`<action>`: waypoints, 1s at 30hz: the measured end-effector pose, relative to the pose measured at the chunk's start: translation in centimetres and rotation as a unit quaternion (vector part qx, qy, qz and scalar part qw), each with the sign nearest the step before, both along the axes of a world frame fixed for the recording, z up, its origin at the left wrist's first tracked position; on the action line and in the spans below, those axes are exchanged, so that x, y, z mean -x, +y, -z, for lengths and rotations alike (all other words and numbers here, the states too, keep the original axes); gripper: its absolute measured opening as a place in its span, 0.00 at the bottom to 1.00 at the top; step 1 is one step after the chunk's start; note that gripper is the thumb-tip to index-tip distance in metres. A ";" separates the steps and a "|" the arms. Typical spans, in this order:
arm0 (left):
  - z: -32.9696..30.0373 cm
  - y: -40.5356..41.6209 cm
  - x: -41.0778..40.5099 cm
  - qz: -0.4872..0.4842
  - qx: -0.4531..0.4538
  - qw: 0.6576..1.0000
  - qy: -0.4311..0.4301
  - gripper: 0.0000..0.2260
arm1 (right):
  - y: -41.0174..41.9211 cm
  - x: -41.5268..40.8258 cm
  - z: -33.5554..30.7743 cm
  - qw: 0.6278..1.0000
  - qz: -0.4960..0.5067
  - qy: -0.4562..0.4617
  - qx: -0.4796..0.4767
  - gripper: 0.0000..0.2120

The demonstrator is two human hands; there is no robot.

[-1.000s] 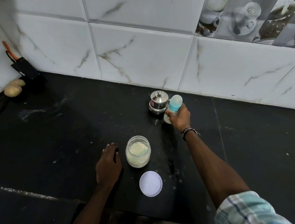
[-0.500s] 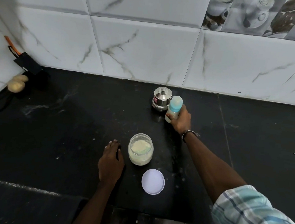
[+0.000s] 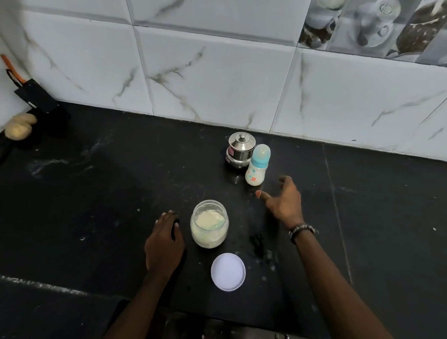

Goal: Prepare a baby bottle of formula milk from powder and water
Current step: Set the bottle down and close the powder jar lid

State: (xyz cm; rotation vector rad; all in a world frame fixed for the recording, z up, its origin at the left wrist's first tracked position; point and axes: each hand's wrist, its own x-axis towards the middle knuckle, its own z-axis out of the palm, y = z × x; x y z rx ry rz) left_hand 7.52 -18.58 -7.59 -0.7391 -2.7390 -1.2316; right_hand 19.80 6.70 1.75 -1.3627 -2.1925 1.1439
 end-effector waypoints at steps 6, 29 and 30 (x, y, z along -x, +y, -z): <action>-0.4 -0.5 -0.3 0.013 -0.157 0.987 -0.032 0.19 | -7.2 -5.3 -0.1 0.986 -0.144 -0.072 -0.054 0.25; -2.2 2.0 -3.2 0.139 -0.178 0.961 -0.157 0.44 | -12.3 -5.4 1.1 0.917 -0.281 -0.242 -0.149 0.37; -2.3 2.0 -3.2 0.137 -0.179 0.962 -0.158 0.42 | -11.6 -5.5 0.5 0.926 -0.262 -0.232 -0.138 0.39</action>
